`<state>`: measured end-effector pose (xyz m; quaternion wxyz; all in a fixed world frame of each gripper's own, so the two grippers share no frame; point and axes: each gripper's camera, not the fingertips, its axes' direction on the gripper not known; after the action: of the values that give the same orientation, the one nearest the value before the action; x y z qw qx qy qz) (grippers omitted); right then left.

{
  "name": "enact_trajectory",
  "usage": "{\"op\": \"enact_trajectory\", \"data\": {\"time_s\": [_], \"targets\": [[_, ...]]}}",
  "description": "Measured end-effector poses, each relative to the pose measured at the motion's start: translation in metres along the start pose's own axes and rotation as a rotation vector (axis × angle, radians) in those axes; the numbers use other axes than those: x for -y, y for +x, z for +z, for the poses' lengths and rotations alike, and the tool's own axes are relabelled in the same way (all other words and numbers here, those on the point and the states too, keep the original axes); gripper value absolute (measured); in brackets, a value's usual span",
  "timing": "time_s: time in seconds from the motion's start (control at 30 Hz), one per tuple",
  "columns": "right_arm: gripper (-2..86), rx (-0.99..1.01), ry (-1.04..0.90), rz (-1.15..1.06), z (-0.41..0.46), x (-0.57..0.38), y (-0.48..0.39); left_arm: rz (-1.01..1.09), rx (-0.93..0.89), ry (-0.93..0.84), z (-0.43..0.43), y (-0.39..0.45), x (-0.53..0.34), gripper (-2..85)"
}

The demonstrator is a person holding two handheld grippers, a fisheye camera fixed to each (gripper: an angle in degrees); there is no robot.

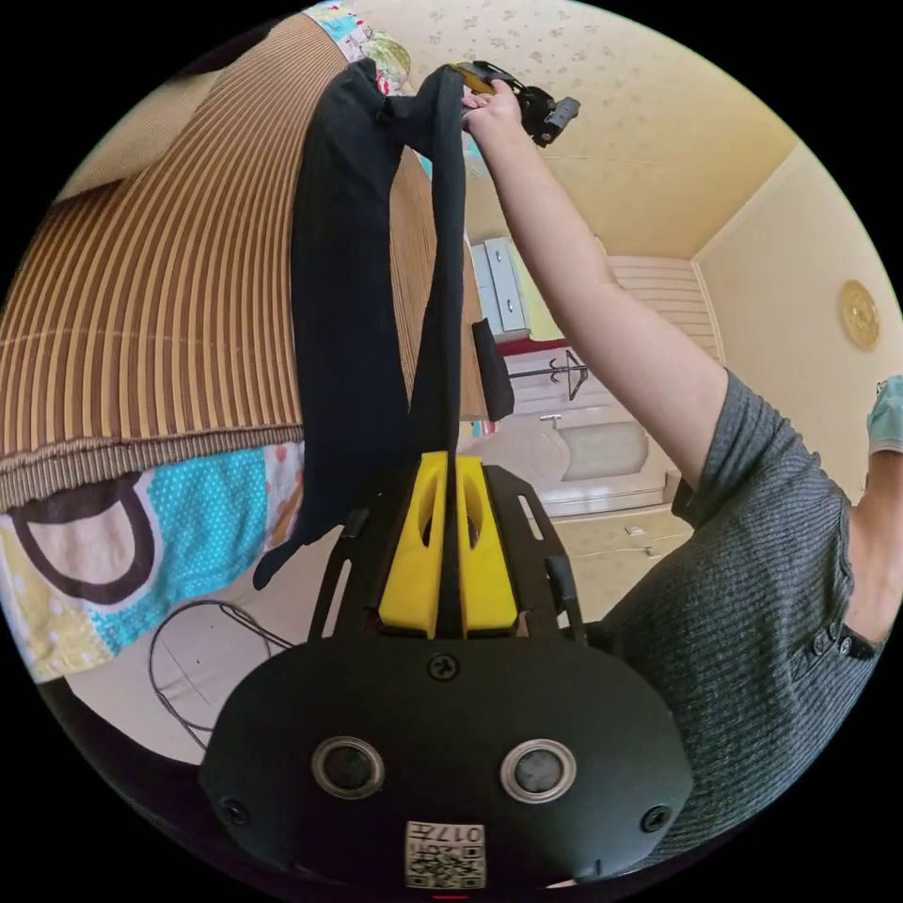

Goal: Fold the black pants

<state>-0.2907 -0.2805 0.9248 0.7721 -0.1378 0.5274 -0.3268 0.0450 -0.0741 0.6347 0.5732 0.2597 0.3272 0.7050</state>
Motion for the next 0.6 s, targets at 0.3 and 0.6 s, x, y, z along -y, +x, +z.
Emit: {"op": "enact_trajectory", "data": {"time_s": [0.3,0.6], "targets": [[1.6,0.001,-0.127,-0.002,-0.028,-0.144,0.017,-0.159,0.107,-0.045,-0.013,-0.032,-0.005,-0.7],[2.4,0.054,-0.237,0.219,-0.121,-0.357,0.064,-0.182,0.166,-0.056,-0.009,-0.023,0.004,-0.6]]}}
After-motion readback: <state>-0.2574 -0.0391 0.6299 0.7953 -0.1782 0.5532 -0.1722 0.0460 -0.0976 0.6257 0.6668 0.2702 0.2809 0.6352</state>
